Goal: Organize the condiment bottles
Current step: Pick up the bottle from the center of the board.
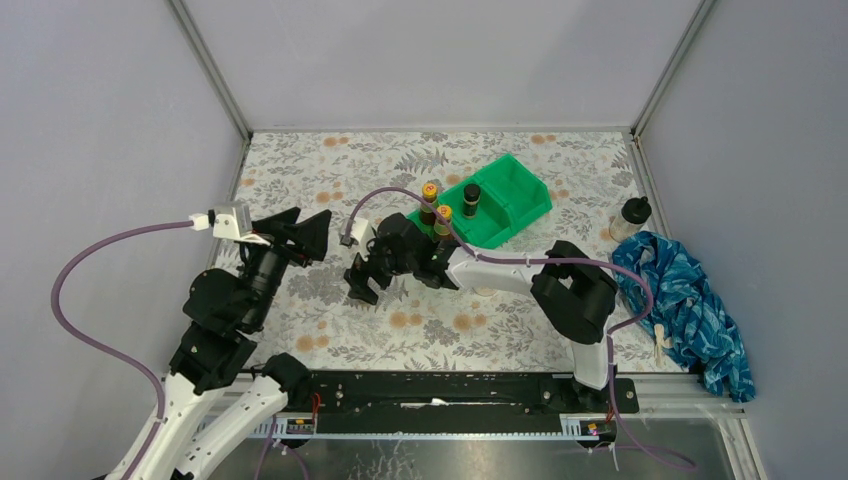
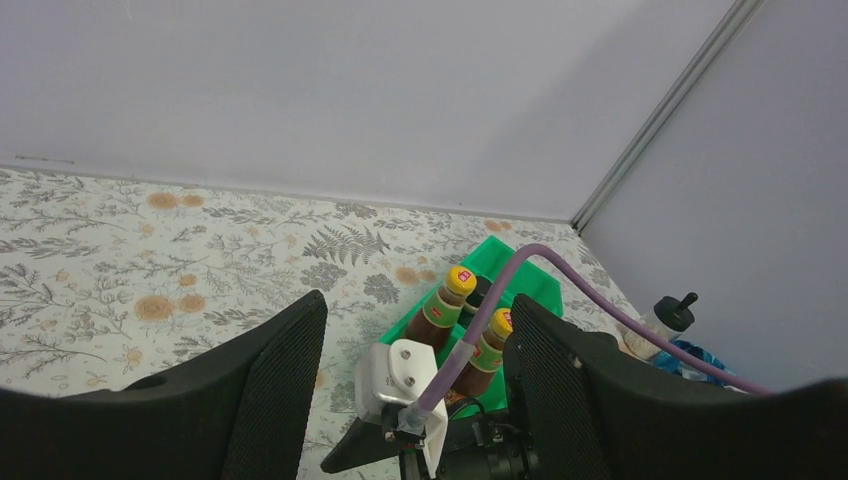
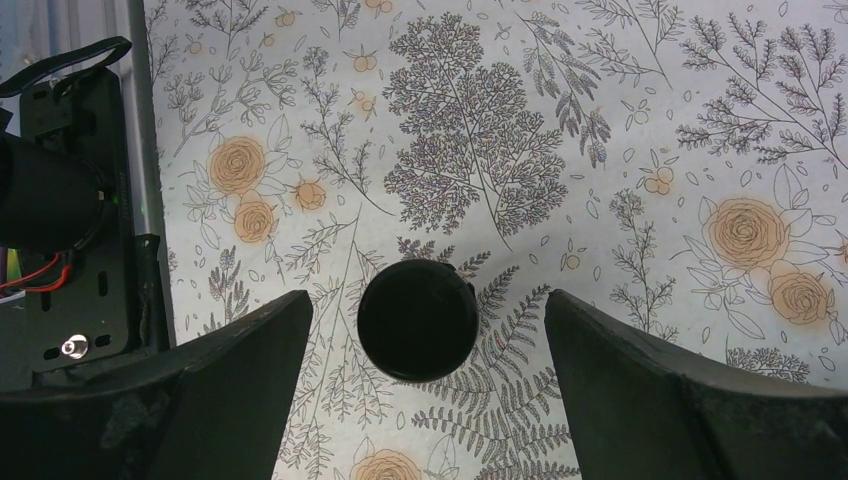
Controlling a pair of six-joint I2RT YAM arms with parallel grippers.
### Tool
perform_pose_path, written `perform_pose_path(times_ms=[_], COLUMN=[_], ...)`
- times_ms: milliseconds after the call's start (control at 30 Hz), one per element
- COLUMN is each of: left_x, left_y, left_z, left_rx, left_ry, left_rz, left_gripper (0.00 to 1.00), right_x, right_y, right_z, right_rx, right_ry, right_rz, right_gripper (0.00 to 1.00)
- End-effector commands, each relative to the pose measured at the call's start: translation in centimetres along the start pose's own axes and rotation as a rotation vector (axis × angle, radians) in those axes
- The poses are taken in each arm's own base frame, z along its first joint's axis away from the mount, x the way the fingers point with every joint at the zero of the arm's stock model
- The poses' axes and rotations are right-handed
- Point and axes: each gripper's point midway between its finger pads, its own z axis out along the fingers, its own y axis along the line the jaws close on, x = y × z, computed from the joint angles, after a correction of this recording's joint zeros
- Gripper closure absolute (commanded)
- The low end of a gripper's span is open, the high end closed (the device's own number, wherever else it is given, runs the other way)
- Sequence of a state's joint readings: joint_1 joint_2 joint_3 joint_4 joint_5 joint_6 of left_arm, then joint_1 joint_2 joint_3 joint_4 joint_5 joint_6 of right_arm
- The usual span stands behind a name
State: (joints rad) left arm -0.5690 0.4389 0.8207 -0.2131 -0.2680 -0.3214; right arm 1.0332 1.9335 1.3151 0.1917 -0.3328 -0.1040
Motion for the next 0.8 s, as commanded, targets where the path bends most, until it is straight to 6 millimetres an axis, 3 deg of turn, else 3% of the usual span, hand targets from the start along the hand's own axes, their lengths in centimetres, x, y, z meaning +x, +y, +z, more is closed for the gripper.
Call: perform_pose_path(times_ms=[0, 767], left_x=[-0.6, 0.3], left_y=[-0.6, -0.4], left_z=[0.1, 0.2], left_rx=[0.035, 0.043], left_ry=[-0.038, -0.032], left_rz=[0.012, 0.024], left_gripper=[0.27, 0.27], right_x=[-1.4, -0.8], right_y=[-0.6, -1.5], right_z=[0.3, 1.5], right_rx=[-0.003, -0.031], right_ry=[-0.034, -0.026], right_rz=[-0.017, 0.017], right_gripper=[0.06, 0.18])
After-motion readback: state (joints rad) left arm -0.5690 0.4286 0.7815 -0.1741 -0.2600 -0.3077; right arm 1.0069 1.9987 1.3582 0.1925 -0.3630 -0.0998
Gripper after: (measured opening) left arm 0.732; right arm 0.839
